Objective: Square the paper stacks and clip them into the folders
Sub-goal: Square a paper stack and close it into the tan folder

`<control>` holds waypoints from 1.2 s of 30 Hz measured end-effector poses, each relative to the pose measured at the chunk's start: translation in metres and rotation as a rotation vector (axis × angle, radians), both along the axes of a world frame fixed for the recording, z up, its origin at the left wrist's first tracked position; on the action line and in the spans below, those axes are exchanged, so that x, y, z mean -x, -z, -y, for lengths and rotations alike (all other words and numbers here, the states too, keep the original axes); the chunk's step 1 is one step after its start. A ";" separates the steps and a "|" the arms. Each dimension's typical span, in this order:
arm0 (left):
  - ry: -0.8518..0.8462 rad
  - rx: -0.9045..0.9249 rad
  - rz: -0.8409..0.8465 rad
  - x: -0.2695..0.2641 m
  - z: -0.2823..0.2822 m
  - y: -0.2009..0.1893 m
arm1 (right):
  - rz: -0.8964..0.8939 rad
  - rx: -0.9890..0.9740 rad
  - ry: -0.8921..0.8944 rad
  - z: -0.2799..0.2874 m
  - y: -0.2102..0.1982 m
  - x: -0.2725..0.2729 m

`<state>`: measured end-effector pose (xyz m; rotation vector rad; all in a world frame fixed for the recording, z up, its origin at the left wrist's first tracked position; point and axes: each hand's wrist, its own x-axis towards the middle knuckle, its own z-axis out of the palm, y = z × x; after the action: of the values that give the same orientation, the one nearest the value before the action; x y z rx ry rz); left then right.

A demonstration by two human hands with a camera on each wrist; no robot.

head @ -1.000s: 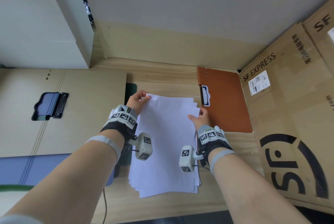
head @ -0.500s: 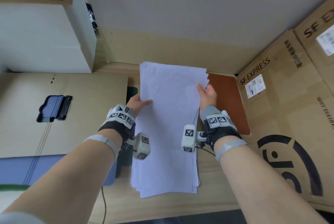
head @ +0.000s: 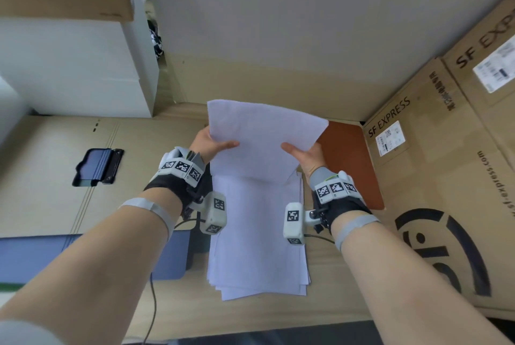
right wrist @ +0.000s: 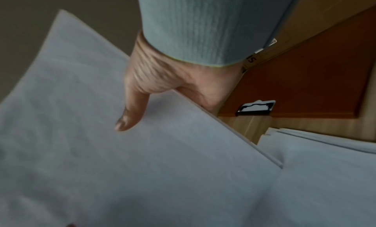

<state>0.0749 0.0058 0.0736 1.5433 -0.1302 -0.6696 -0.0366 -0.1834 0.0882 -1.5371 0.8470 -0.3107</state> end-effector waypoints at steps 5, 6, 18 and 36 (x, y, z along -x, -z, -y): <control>0.022 -0.220 0.042 0.007 -0.002 0.021 | -0.160 0.024 -0.024 -0.004 0.025 0.002; 0.001 -0.253 0.056 0.010 0.000 0.024 | -0.206 0.021 -0.027 -0.004 0.032 0.001; -0.099 -0.232 0.072 -0.024 -0.013 0.007 | -0.149 0.113 -0.056 -0.021 0.004 -0.041; 0.072 -1.177 0.090 -0.095 -0.207 0.095 | -0.506 0.064 -0.299 -0.151 0.071 -0.090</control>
<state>0.1701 0.2129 -0.0216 2.7047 0.1865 -0.7767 0.0535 -0.0328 0.0172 -1.8076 0.9807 0.2853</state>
